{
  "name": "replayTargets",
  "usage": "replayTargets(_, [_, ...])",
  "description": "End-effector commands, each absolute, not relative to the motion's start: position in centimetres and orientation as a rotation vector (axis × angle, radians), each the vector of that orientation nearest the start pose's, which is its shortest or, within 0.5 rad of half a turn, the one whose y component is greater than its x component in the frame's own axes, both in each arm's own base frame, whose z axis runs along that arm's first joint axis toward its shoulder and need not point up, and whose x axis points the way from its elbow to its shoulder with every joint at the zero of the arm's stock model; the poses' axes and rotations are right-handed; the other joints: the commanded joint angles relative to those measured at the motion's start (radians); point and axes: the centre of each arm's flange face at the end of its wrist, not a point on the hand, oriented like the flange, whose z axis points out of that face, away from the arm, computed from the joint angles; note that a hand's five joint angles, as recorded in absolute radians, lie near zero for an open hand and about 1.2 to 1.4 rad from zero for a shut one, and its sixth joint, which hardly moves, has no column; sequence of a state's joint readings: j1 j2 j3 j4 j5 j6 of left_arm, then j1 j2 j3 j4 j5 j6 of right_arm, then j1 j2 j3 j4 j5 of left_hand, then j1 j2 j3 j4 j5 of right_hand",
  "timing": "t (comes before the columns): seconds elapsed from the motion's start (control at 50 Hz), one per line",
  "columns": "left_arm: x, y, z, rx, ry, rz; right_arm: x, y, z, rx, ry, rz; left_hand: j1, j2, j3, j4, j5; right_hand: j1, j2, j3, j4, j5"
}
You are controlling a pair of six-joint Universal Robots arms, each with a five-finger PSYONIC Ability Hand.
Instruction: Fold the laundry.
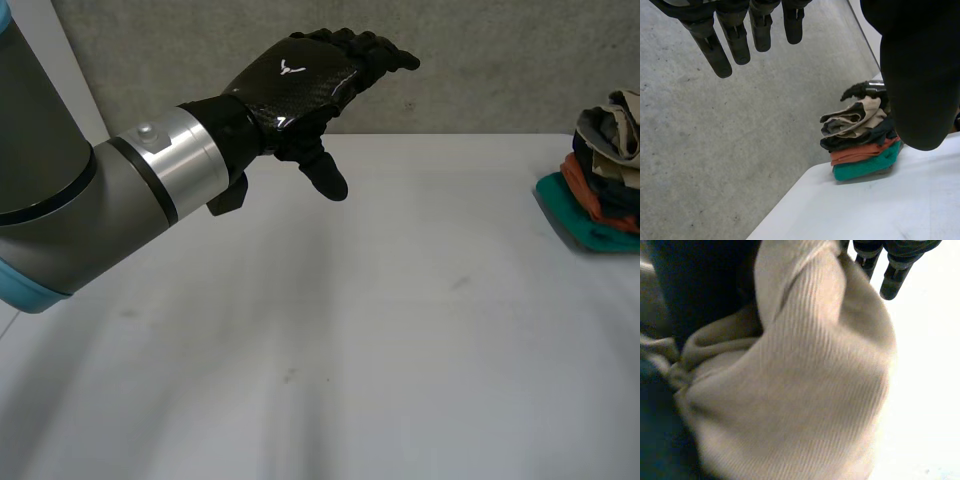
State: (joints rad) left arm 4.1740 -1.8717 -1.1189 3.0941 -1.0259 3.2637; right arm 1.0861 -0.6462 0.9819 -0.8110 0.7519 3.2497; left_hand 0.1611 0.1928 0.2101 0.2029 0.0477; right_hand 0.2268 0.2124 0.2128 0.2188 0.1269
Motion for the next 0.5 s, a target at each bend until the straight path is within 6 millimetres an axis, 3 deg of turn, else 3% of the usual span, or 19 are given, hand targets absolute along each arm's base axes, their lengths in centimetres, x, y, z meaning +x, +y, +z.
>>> replayTargets(0.02, [-34.4, -22.3, 34.3, -1.045, -1.419, 1.742, -5.4, -50.9, 23.7, -0.511, 1.702, -2.483, 0.038, 0.006, -0.011, -0.004, -0.023, -0.052, -0.038, -0.038, -0.044, -0.127])
replayTargets(0.22, [-35.3, -20.4, 34.6, -1.070, -1.374, 1.712, -9.5, -45.3, 29.1, -0.351, 1.963, -2.460, 0.038, 0.006, -0.011, -0.004, -0.023, -0.052, -0.038, -0.038, -0.044, -0.127])
replayTargets(0.3, [-35.3, -19.9, 35.1, -1.071, -1.357, 1.718, -10.9, -43.2, 30.9, -0.353, 2.143, -2.522, 0.038, 0.006, -0.011, -0.004, -0.023, -0.052, -0.038, -0.038, -0.044, -0.127])
replayTargets(0.36, [-35.2, -19.7, 35.5, -1.068, -1.345, 1.726, -12.1, -42.0, 33.0, -0.359, 2.304, -2.661, 0.038, 0.006, -0.011, -0.004, -0.023, -0.052, -0.038, -0.038, -0.044, -0.127])
replayTargets(0.38, [-35.2, -19.6, 35.6, -1.068, -1.341, 1.728, -12.0, -41.6, 34.6, -0.385, 2.336, -2.765, 0.038, 0.006, -0.011, -0.004, -0.023, -0.052, -0.038, -0.038, -0.044, -0.127])
replayTargets(0.44, [-35.0, -19.3, 36.4, -1.069, -1.318, 1.745, -11.9, -41.2, 36.0, -0.394, 2.381, -2.891, 0.038, 0.006, -0.011, -0.004, -0.023, -0.052, -0.038, -0.038, -0.044, -0.127])
replayTargets(0.5, [-34.7, -19.1, 37.3, -1.058, -1.296, 1.779, -7.1, -42.1, 37.4, -0.443, 2.224, -2.976, 0.038, 0.006, -0.011, -0.004, -0.023, -0.052, -0.038, -0.038, -0.044, -0.127])
